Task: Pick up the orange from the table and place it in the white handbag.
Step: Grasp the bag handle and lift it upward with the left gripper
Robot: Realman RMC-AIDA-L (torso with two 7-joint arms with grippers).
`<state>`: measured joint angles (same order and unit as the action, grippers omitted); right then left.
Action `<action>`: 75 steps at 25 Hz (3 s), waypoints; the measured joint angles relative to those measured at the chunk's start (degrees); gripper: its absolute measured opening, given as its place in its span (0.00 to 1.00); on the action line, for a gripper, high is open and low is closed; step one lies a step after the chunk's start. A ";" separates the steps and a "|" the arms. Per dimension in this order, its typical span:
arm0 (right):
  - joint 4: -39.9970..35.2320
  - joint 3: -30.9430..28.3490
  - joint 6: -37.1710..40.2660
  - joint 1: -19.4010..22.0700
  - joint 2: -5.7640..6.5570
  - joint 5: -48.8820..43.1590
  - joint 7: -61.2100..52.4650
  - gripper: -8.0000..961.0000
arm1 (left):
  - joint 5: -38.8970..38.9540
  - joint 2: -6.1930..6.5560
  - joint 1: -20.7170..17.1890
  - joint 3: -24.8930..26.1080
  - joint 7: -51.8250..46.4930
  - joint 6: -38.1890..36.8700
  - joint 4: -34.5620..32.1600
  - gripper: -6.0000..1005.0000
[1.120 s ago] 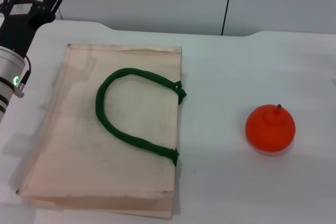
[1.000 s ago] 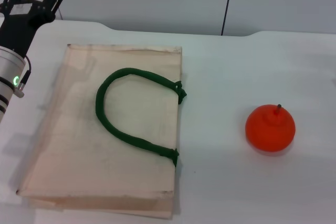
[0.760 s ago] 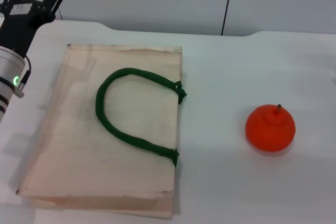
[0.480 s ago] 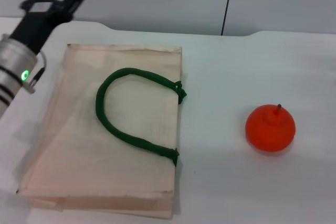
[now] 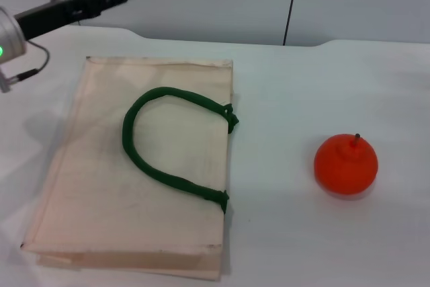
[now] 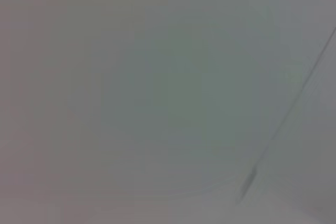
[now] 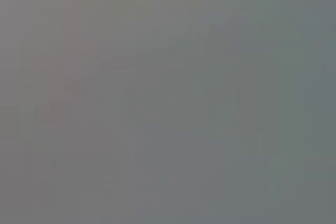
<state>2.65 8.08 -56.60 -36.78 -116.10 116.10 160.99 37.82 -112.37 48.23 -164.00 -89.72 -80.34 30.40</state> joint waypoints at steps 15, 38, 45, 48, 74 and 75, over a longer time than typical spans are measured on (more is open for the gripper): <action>-0.12 0.00 -0.04 -0.08 0.00 0.00 -0.02 0.91 | -30.50 0.75 6.61 -0.09 -11.05 -6.99 8.99 0.80; 0.07 0.00 -0.08 -0.44 0.00 0.00 -0.24 0.91 | -38.97 0.96 9.73 -0.09 -11.64 8.87 -5.05 0.80; 0.51 0.35 3.06 -1.37 0.00 -0.08 -0.51 0.91 | -39.71 0.53 9.77 -0.09 -11.52 10.22 -5.10 0.77; 0.43 0.47 3.46 -1.52 0.07 -0.09 -0.52 0.91 | -40.03 0.49 9.82 -0.09 -11.66 10.27 -5.12 0.75; 0.04 0.27 3.52 -1.07 0.09 -0.06 -0.83 0.90 | -17.85 2.47 8.82 -0.10 0.35 -12.34 -0.54 0.15; 0.04 0.31 3.51 -1.05 0.09 -0.06 -1.16 0.90 | -14.17 2.66 8.08 -0.10 2.96 -18.32 0.84 0.15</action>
<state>2.69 8.40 -53.09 -37.83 -116.01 116.04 159.83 23.65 -109.72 56.31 -164.10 -86.75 -98.65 31.25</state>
